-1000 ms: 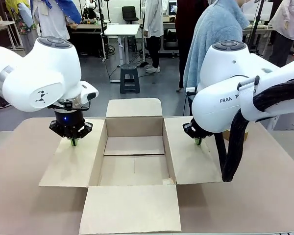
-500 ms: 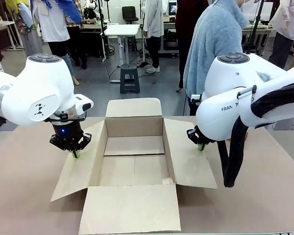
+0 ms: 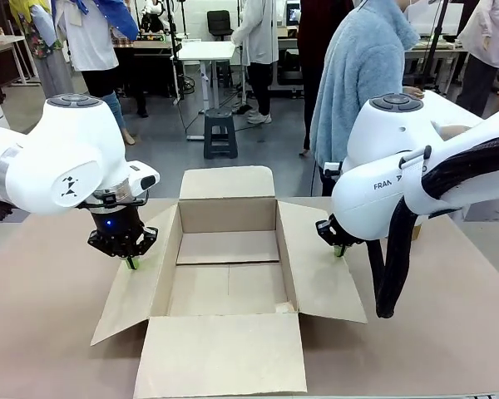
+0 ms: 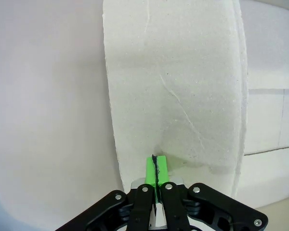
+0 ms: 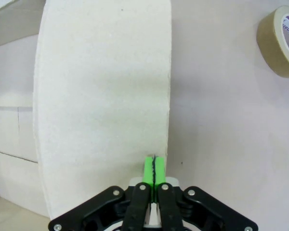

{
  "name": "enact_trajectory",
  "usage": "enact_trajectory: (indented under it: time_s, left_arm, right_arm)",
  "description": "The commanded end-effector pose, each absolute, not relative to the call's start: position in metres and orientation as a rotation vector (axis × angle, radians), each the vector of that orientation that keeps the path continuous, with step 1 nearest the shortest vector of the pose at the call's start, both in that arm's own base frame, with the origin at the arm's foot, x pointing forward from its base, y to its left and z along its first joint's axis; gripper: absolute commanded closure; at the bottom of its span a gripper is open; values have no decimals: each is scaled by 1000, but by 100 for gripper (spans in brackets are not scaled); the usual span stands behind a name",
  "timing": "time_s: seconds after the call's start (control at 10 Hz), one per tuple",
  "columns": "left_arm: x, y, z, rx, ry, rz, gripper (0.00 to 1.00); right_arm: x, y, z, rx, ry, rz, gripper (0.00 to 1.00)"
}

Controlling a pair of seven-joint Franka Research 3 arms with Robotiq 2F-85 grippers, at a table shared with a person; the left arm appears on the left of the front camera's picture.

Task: Wrap the clocks to prevent damage.
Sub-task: Open the side flaps of the Package Box, then once the human has placed the objects inside and stepped back, release both hands from the side flaps of the Package Box.

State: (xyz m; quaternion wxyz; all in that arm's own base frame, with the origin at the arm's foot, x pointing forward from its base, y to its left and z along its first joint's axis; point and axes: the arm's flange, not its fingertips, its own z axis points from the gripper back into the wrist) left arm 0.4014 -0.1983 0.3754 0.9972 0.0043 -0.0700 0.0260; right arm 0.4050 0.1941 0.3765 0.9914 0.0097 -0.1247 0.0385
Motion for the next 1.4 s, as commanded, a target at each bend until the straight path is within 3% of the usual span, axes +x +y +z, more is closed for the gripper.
enact_trajectory:
  time_s: [0.0,1.3]
  left_arm:
    - [400,-198,377,29,-145,59,100]
    - [400,-198,377,29,-145,59,100]
  right_arm:
    - [403,194,378,10,-245,80,99]
    - [403,194,378,10,-245,80,99]
